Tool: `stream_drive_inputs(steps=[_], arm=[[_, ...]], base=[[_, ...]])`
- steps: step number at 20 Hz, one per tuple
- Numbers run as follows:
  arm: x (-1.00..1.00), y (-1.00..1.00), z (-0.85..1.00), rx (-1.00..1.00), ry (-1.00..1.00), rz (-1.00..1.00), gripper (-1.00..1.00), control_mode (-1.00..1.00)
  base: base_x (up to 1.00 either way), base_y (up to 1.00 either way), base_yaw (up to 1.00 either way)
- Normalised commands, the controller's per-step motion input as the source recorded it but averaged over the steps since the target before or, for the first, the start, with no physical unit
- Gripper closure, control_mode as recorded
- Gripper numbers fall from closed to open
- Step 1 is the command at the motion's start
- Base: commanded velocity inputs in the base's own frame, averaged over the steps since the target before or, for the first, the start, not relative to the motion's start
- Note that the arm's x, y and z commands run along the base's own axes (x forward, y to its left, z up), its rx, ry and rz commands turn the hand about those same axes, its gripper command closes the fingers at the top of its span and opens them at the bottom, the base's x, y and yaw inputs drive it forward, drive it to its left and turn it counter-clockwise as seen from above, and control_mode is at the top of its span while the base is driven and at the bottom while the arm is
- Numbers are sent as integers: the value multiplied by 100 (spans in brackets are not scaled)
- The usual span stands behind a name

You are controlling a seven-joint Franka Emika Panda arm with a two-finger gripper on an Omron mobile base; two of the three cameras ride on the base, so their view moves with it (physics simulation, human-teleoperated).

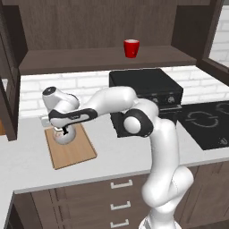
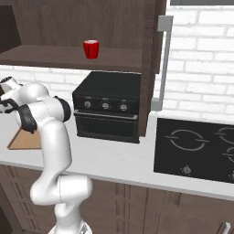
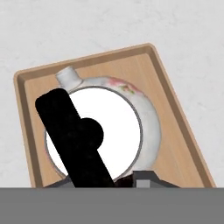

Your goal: Pick the kettle from the counter and place it on the tray. Then pick the mug from the cabinet and place it on the tray. Then close the cabinet doors.

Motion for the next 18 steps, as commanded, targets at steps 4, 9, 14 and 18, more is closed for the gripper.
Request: stream_drive_inputs(steps=[4,9,14,18], arm=[[0,-3,-18,0,0,-1,-100,-100],[0,0,-9,0,0,0,-100,-100],[0,0,0,0,-1,-1,-100,-100],[-7,-1,12,0,-1,-6,-100,-100]], base=[[0,0,0],[0,0,0],[0,0,0],[0,0,0]])
